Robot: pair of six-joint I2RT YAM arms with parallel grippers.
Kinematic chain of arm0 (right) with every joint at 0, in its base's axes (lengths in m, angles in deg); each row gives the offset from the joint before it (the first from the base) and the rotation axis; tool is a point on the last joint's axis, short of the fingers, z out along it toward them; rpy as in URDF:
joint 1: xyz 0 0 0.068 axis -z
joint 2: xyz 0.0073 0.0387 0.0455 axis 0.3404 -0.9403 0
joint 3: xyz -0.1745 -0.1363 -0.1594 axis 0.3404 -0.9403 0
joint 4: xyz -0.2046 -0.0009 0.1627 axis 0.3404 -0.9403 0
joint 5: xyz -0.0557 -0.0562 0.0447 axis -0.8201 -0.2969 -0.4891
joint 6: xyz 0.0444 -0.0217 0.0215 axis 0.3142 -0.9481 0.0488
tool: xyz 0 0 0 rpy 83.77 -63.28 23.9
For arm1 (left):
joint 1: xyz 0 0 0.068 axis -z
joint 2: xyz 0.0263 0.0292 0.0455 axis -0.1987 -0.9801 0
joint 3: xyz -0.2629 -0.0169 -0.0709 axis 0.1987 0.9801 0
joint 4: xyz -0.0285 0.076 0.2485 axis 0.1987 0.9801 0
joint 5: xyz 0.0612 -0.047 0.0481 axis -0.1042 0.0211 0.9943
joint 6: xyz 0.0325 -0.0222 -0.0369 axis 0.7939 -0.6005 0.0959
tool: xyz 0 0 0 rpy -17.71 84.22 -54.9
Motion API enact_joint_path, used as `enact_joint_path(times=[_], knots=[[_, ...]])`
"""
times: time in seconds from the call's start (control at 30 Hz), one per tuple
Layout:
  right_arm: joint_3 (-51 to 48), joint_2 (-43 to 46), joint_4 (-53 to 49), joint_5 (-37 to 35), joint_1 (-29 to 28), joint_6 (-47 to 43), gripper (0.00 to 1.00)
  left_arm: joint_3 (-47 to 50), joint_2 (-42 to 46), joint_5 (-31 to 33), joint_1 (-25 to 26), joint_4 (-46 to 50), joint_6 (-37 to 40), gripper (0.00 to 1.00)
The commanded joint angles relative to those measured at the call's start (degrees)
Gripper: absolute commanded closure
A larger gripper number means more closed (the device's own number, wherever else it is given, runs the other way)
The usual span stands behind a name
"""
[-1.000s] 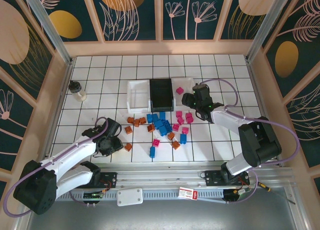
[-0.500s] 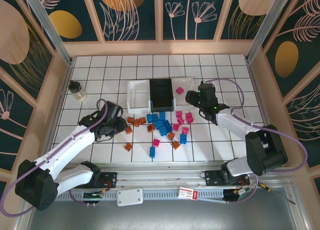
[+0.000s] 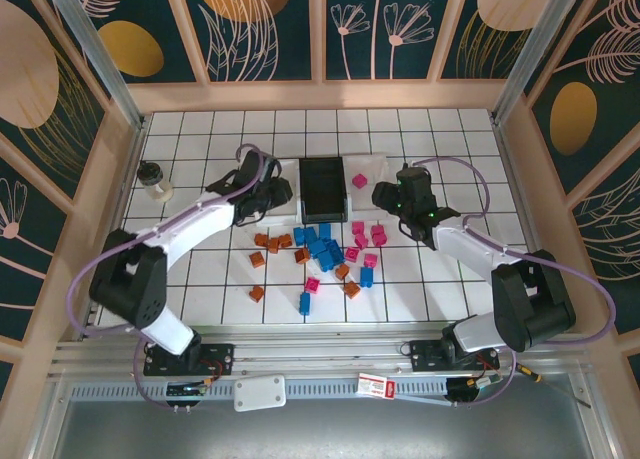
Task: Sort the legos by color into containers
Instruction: Place the lego in the container.
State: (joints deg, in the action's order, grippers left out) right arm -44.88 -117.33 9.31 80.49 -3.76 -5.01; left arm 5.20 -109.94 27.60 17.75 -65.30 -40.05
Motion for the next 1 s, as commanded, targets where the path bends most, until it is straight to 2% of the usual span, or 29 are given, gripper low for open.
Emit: enact_joint_path(times=[0.0, 0.07, 0.2, 0.33, 0.43, 0.6, 0.73, 0.97], knots=[[-0.35, 1.09, -1.55, -0.61, 0.27, 0.89, 0.38, -4.84, -5.25, 0.57, -0.44, -3.59, 2.44, 0.72], [-0.92, 1.62, -1.56, -0.63, 0.17, 0.98, 0.37, -7.16, -8.67, 0.55, -0.93, -2.64, 3.01, 0.71], [-2.23, 2.75, -1.25, -1.18, 0.25, 1.09, 0.36, -7.59, -11.27, 0.46, -1.98, -2.67, 2.89, 0.60], [-2.66, 2.60, -0.88, -1.32, 0.20, 1.07, 0.34, -8.10, -11.08, 0.58, -2.23, -3.67, 3.04, 0.39], [-2.63, 2.35, -0.85, -1.39, 0.27, 1.11, 0.34, -8.77, -9.78, -0.26, -2.23, -3.93, 3.38, 0.29], [-2.57, 2.53, -0.49, -0.58, 0.23, 0.91, 0.34, -6.29, -4.34, -2.14, -2.07, -3.41, 4.50, 0.24], [-2.93, 2.68, -0.07, -0.08, 0.21, 0.69, 0.34, -0.05, 3.69, -3.73, -0.90, -2.52, 5.41, 0.20], [-3.86, 2.60, 1.15, 0.51, 0.22, 0.60, 0.34, 12.63, 15.95, -2.48, 2.69, 3.73, 5.25, 0.18]])
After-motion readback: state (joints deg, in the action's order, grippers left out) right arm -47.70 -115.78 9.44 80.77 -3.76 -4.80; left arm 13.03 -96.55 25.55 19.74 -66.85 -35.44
